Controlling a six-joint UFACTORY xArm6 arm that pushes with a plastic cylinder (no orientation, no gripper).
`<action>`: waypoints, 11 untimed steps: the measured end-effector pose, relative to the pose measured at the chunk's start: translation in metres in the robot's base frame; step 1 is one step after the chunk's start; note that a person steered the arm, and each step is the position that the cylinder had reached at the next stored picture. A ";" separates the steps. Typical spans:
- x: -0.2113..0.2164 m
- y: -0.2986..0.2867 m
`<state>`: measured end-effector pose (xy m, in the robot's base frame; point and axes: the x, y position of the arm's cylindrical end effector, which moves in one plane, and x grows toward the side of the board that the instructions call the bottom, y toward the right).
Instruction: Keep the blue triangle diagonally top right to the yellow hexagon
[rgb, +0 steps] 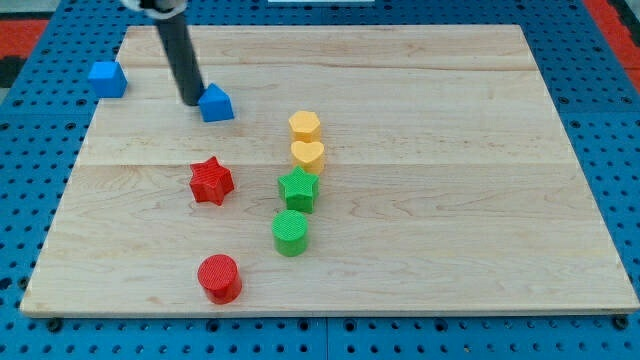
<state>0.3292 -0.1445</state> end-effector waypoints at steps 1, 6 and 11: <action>-0.003 0.075; -0.029 0.104; 0.006 0.162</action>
